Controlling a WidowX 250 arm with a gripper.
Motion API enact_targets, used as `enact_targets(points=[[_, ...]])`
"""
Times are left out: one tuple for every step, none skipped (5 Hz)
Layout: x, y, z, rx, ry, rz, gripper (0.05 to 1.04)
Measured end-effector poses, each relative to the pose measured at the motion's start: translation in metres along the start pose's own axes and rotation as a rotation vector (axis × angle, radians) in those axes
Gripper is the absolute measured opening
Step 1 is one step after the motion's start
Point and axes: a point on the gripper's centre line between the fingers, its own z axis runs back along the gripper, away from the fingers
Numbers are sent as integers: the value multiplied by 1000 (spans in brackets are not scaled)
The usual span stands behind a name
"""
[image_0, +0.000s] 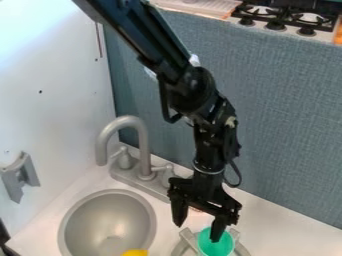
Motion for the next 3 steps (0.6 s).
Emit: enact_targets(points=[[0, 2, -13, 21, 48, 4, 1001], [-2, 4, -21, 45, 93, 3, 961], [-8, 5, -27, 61, 141, -2, 653]])
